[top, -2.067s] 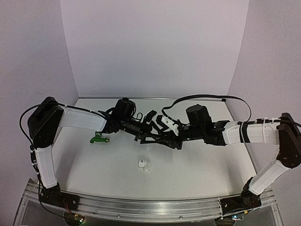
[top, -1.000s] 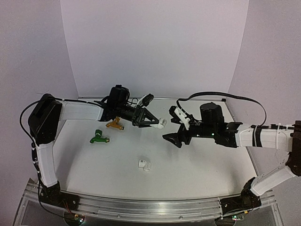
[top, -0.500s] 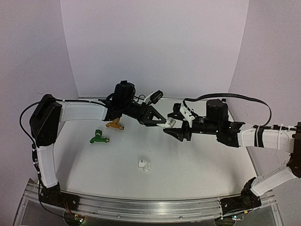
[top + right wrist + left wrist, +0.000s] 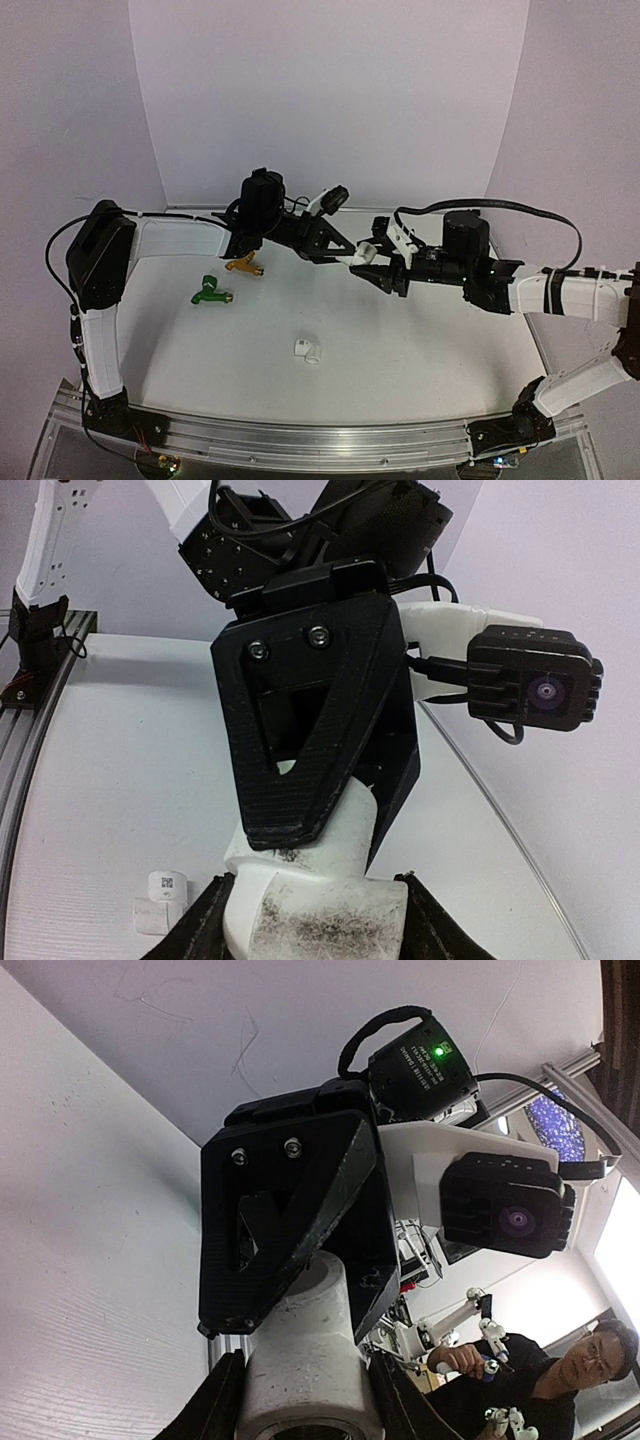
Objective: Install the water faucets
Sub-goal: Pass from the left arm to the right, then pick up the water faucet from the center of the board.
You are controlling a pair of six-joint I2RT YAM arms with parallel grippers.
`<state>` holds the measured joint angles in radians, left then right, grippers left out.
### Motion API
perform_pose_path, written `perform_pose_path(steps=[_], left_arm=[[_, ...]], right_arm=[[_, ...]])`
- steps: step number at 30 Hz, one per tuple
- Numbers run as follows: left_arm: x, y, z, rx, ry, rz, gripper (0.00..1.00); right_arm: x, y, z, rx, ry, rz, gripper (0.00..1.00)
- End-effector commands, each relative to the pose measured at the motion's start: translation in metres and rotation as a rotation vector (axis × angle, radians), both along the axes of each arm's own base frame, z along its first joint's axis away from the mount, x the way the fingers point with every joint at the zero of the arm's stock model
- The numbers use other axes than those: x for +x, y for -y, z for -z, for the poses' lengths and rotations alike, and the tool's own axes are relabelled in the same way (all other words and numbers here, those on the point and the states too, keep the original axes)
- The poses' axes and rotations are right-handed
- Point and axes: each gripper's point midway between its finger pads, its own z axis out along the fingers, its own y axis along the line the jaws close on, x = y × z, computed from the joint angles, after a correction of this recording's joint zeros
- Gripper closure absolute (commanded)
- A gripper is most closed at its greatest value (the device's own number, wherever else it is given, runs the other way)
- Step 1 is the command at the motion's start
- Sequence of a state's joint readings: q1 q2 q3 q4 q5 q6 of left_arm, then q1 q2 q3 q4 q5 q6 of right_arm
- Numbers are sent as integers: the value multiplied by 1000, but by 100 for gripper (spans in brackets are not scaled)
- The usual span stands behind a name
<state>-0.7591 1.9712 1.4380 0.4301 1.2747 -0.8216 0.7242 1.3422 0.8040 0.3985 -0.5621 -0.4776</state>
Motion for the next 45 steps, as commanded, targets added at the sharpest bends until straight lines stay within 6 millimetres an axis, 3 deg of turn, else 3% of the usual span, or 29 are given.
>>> perform_pose_path(steps=[1, 5, 11, 12, 14, 18, 19, 23, 24, 27, 30, 32, 35, 38, 40, 45], left_arm=[[2, 3, -6, -28, 17, 18, 100], [3, 4, -5, -25, 10, 18, 100], [6, 4, -3, -17, -4, 13, 99], [9, 3, -2, -13, -9, -1, 94], [23, -4, 0, -1, -26, -54, 68], [57, -34, 6, 27, -62, -207, 5], [64, -44, 8, 36, -75, -247, 1], [93, -95, 26, 94, -156, -444, 1], [102, -110, 43, 150, -188, -516, 3], [113, -151, 94, 432, -166, -738, 8], [117, -213, 146, 835, -61, -973, 8], [112, -251, 160, 1024, 1, -1069, 9], [109, -302, 166, 1248, 79, -1205, 7], [109, -326, 171, 1353, 99, -1238, 6], [117, -338, 178, 1364, 39, -1242, 11], [142, -354, 186, 1418, 17, -1259, 16]], right_arm=[[1, 0, -24, 63, 35, 6, 57], [1, -1, -25, 65, 33, 1, 60], [3, -7, -25, 40, 12, -17, 94], [4, -7, -24, 34, 14, -15, 99], [7, -4, -21, 24, 17, 11, 100], [18, 4, -10, -11, 19, 91, 100], [22, 7, -5, -30, 16, 117, 100], [33, 19, 24, -129, 2, 202, 100], [35, 22, 30, -147, 2, 223, 100], [33, 27, 39, -173, -9, 235, 100], [28, 29, 41, -177, -17, 220, 100], [25, 29, 42, -181, -19, 207, 100], [18, 27, 43, -184, -23, 172, 100], [14, 24, 45, -185, -34, 140, 100], [12, 22, 44, -183, -38, 126, 100], [10, 21, 42, -179, -42, 114, 100]])
